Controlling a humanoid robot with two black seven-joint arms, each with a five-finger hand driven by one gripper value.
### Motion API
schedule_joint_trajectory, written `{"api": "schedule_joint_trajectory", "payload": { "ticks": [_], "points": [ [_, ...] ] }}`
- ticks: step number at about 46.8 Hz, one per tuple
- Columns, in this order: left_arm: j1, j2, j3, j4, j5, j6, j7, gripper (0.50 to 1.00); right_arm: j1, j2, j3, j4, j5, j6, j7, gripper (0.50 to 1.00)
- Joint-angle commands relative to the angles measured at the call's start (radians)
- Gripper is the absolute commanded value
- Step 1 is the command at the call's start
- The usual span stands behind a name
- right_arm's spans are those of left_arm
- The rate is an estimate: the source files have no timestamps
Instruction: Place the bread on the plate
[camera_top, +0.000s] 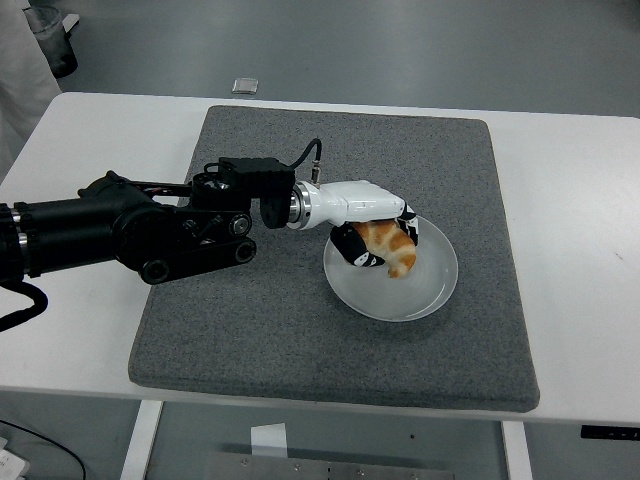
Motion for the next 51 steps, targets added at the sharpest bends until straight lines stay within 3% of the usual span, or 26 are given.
{"api": "schedule_joint_trajectory", "payload": {
  "ticks": [1, 15, 18, 23, 36, 51],
  "points": [
    [0.007, -0.012, 0.0, 0.014, 0.0, 0.001, -0.001, 0.5, 0.0, 0.0, 0.001, 0.0, 0.0, 0.0, 0.0, 0.932],
    [0.027, -0.041, 0.001, 0.044, 0.028, 0.004, 0.001, 0.5, 0.0, 0.0, -0.001, 0.001, 0.0, 0.0, 0.0, 0.932],
    [0.027, -0.042, 0.001, 0.049, 0.028, 0.002, 0.001, 0.572, 0.0, 0.0, 0.001, 0.0, 0.0, 0.0, 0.0, 0.932],
    [0.033, -0.042, 0.0, 0.051, 0.023, 0.002, 0.003, 0.735, 0.0, 0.0, -0.001, 0.001, 0.0, 0.0, 0.0, 0.932],
    [0.039, -0.042, -0.01, 0.048, 0.003, 0.001, 0.001, 0.996, 0.0, 0.0, -0.001, 0.0, 0.0, 0.0, 0.0, 0.932],
    [0.025, -0.029, -0.022, 0.0, -0.13, -0.016, 0.001, 1.0, 0.0, 0.0, 0.001, 0.0, 0.0, 0.0, 0.0, 0.932]
  ]
}}
